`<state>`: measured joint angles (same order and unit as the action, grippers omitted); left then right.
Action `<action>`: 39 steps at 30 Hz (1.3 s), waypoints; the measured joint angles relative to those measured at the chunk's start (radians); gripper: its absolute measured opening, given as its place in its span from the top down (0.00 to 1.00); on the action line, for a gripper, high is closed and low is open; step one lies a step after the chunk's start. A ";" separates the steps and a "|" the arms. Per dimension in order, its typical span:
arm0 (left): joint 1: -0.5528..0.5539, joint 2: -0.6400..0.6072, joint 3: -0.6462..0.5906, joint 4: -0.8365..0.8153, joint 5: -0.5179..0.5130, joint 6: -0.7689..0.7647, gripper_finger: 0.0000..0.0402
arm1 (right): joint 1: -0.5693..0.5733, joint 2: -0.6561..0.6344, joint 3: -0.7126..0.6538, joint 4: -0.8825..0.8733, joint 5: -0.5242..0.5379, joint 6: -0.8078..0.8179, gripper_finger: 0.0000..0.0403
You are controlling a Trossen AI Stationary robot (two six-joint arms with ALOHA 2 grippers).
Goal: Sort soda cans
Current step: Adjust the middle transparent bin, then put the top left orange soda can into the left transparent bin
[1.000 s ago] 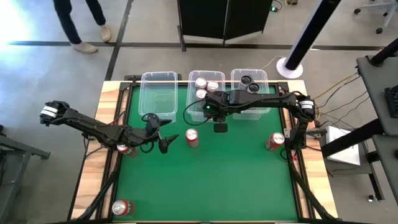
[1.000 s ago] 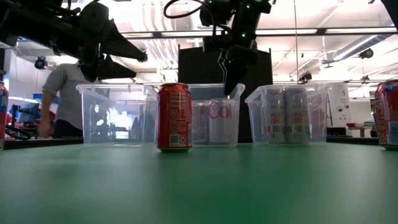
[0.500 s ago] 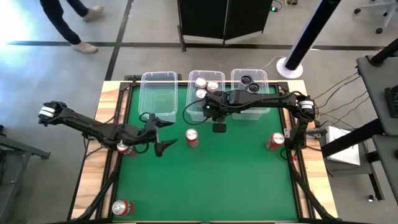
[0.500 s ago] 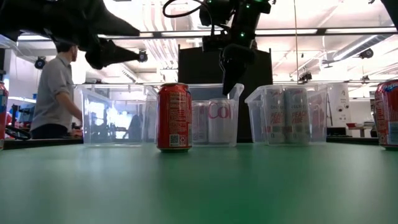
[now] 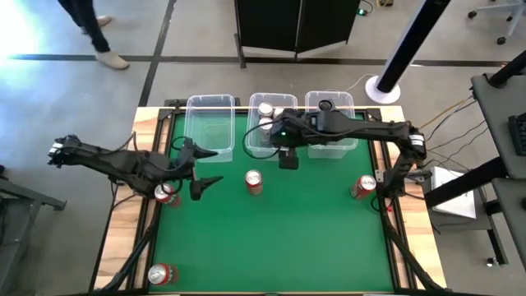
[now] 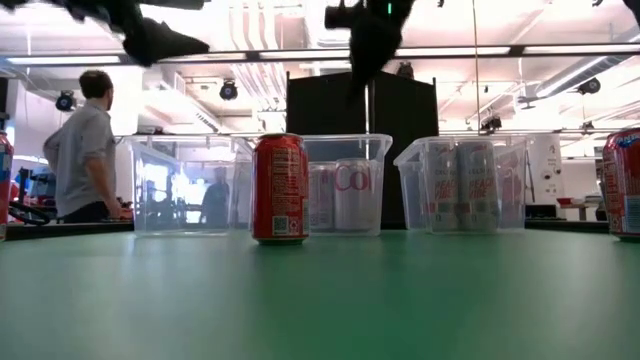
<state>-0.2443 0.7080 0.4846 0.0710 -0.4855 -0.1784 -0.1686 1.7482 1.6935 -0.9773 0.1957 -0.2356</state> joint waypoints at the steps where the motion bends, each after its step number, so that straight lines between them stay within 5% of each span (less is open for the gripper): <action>1: 0.000 -0.001 0.050 -0.088 -0.001 -0.018 0.04 | 0.009 -0.010 0.028 -0.006 0.009 0.002 0.34; 10: -0.103 0.136 0.347 -0.685 0.042 -0.310 0.04 | 0.251 -0.123 0.084 -0.021 0.040 0.188 0.14; 22: -0.315 0.362 0.353 -0.691 -0.128 -0.562 0.04 | 0.713 -0.135 -0.371 0.467 0.416 0.606 0.12; 26: -0.300 0.365 0.363 -0.773 -0.126 -0.683 0.04 | 0.777 -0.083 -0.441 0.604 0.523 0.691 0.12; 31: -0.210 0.375 0.509 -1.179 -0.086 -0.873 0.04 | 0.795 -0.010 -0.455 0.699 0.653 0.705 0.12; 39: -0.081 0.421 0.659 -1.536 0.108 -0.909 0.04 | 0.782 0.061 -0.455 0.806 0.740 0.655 0.12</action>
<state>-0.3252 1.1287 1.1435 -1.4651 -0.3776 -1.0874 0.6136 1.8087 1.2385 -0.1712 0.9355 0.4195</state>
